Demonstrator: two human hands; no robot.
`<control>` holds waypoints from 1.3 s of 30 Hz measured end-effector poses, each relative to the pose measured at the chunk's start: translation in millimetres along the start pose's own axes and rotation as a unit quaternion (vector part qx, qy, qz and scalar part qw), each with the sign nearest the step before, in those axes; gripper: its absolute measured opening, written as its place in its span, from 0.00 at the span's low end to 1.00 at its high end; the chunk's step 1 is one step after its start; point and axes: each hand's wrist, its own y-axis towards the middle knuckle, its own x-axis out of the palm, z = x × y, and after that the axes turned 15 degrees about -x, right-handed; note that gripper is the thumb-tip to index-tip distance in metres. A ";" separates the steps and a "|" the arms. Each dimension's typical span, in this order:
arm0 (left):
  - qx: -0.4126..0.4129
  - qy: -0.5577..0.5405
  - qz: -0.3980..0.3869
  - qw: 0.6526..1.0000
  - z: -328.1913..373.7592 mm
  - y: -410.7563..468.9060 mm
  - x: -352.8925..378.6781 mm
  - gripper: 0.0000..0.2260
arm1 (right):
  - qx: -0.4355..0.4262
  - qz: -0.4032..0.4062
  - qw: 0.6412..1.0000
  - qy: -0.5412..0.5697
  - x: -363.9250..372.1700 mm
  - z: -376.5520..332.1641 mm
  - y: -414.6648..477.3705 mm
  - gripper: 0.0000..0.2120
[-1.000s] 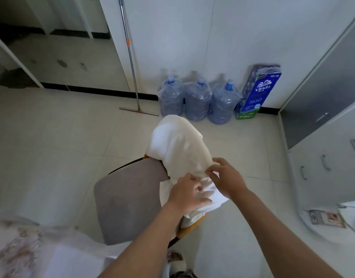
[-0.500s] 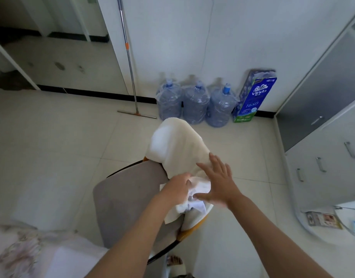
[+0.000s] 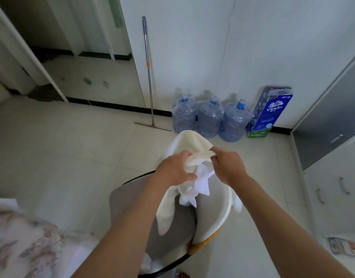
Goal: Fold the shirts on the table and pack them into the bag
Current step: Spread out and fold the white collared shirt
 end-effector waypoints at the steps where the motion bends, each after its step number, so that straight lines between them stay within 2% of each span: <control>1: -0.010 -0.021 -0.030 0.999 -0.8 0.0 5.7 0.29 | 0.029 -0.064 0.997 -0.014 3.1 2.5 0.7 0.11; 2: -0.020 -0.049 -0.064 0.997 -1.7 -0.7 11.8 0.31 | 0.048 -0.115 0.992 -0.016 5.5 4.8 -0.2 0.11; 4: -0.018 -0.063 -0.095 0.993 -5.9 -2.6 24.5 0.32 | 0.058 -0.142 0.988 0.002 8.3 6.8 -1.7 0.11; 7: -0.006 -0.084 -0.065 0.994 -4.3 -7.8 32.4 0.41 | 0.022 -0.083 0.996 0.036 2.9 -6.6 7.6 0.10; 8: -0.002 -0.112 -0.039 0.993 -0.3 -10.1 30.4 0.39 | 0.001 -0.063 0.996 0.060 0.1 -14.6 12.7 0.09; 9: 0.000 -0.147 0.003 0.989 2.1 -9.8 27.0 0.33 | -0.021 -0.048 0.995 0.087 -1.0 -22.8 18.2 0.07; 11: -0.013 -0.197 0.098 0.975 1.6 -9.1 13.3 0.15 | -0.050 -0.024 0.989 0.141 -1.8 -33.0 25.6 0.05; 12: -0.025 -0.211 0.131 0.968 -1.9 -9.2 3.7 0.11 | -0.049 -0.015 0.986 0.158 -2.2 -34.5 26.9 0.08; 13: -0.033 -0.225 0.150 0.962 -9.3 -8.7 -5.7 0.12 | -0.038 -0.017 0.987 0.158 -0.5 -31.9 26.3 0.13; 14: -0.039 -0.234 0.147 0.960 -18.3 -9.2 -14.5 0.13 | -0.036 -0.027 0.990 0.136 4.8 -25.6 24.4 0.16; 17: -0.044 -0.226 0.105 0.967 -41.8 -13.0 -29.9 0.16 | -0.015 -0.100 0.995 -0.026 25.0 -6.8 20.1 0.12; 20: -0.033 -0.177 0.058 0.982 -46.2 -14.5 -24.0 0.16 | 0.026 -0.117 0.993 -0.005 39.0 -5.7 20.8 0.12; 21: -0.035 -0.170 0.039 0.984 -44.0 -13.5 -18.8 0.17 | 0.015 -0.144 0.989 -0.019 42.8 -3.4 20.3 0.14; 24: -0.067 -0.172 0.011 0.983 -37.9 -9.3 -4.5 0.24 | -0.047 -0.258 0.958 -0.116 63.2 15.6 8.2 0.36; 25: -0.075 -0.181 0.007 0.981 -38.3 -6.3 -0.8 0.25 | -0.063 -0.251 0.955 -0.146 71.3 22.5 2.6 0.36; 26: -0.080 -0.186 0.001 0.979 -39.1 -3.3 1.6 0.26 | -0.074 -0.215 0.962 -0.150 76.3 27.2 -1.0 0.29; 28: -0.086 -0.183 -0.019 0.979 -41.6 2.1 3.5 0.27 | -0.070 -0.107 0.984 -0.126 75.4 27.5 -1.3 0.16; 31: -0.079 -0.173 -0.056 0.980 -47.9 6.0 6.2 0.30 | -0.012 -0.029 0.998 -0.048 50.5 9.3 18.8 0.18; 34: -0.062 -0.197 -0.079 0.975 -45.0 -0.3 10.5 0.50 | 0.033 0.011 0.994 0.106 21.1 -27.2 46.0 0.16; 35: -0.050 -0.210 -0.069 0.974 -40.7 -2.9 10.2 0.53 | 0.035 -0.004 0.985 0.170 15.4 -42.8 52.4 0.16; 37: -0.028 -0.248 -0.010 0.968 -35.5 -11.9 1.8 0.49 | -0.010 -0.022 0.970 0.242 8.2 -72.7 59.9 0.18; 39: -0.011 -0.304 0.084 0.949 -47.8 -23.8 -15.0 0.35 | -0.068 -0.007 0.953 0.295 3.2 -96.7 61.5 0.18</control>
